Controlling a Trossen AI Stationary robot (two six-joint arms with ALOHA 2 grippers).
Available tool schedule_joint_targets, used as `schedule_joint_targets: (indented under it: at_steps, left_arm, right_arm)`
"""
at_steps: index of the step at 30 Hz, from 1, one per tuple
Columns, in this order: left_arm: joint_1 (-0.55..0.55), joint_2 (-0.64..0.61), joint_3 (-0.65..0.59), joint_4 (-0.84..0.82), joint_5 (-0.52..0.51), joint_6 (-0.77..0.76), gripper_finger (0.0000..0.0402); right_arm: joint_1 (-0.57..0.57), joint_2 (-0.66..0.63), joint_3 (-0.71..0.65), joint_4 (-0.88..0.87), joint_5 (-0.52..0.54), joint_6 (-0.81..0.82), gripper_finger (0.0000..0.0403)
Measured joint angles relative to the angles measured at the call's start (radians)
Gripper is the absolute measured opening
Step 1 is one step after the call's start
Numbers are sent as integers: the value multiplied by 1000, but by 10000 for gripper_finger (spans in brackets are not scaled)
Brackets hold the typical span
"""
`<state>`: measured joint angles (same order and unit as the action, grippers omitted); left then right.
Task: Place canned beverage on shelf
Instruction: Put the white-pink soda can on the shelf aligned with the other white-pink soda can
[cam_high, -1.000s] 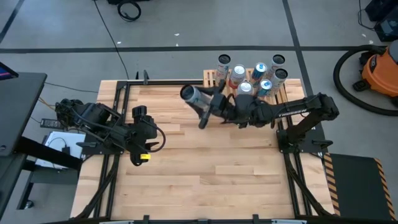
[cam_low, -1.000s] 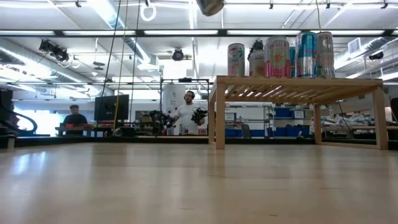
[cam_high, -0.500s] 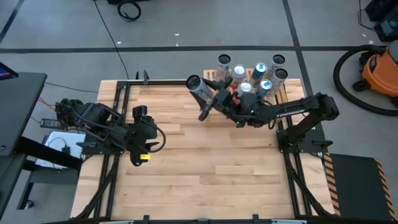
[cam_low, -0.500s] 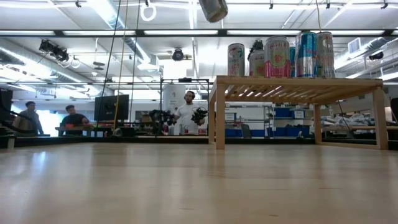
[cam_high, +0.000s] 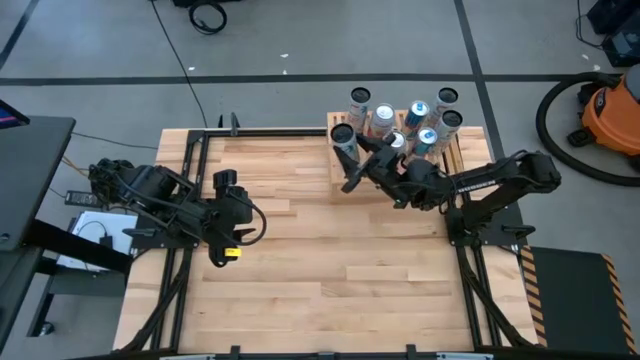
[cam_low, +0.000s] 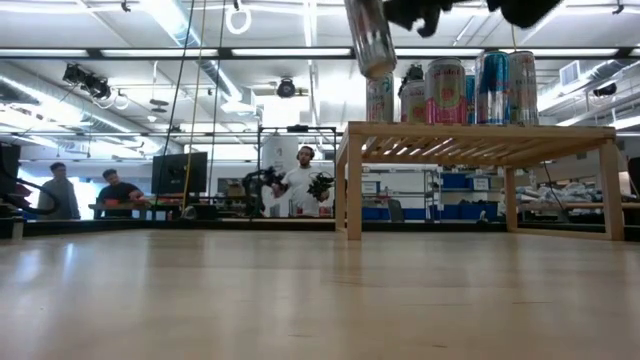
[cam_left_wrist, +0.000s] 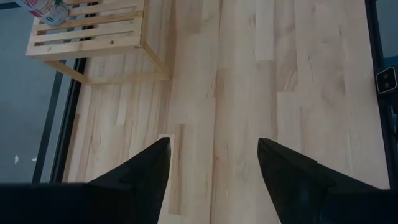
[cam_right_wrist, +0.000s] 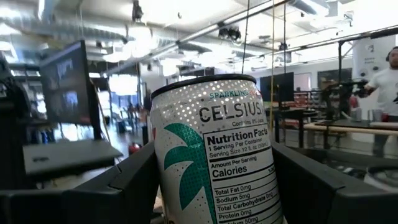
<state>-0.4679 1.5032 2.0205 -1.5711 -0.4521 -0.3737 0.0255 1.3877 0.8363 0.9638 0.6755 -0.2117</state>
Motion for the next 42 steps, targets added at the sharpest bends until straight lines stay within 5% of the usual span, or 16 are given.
schedule_joint_targets:
  at_steps: [22, 42]
  left_arm:
    - [0, 0, 0, 0, 0, 0, 243]
    - [0, 1, 0, 0, 0, 24, 243]
  right_arm:
    - [-25, 16, -236, 136, 11, 153, 270]
    - [-36, 17, -216, 149, -88, 135, 271]
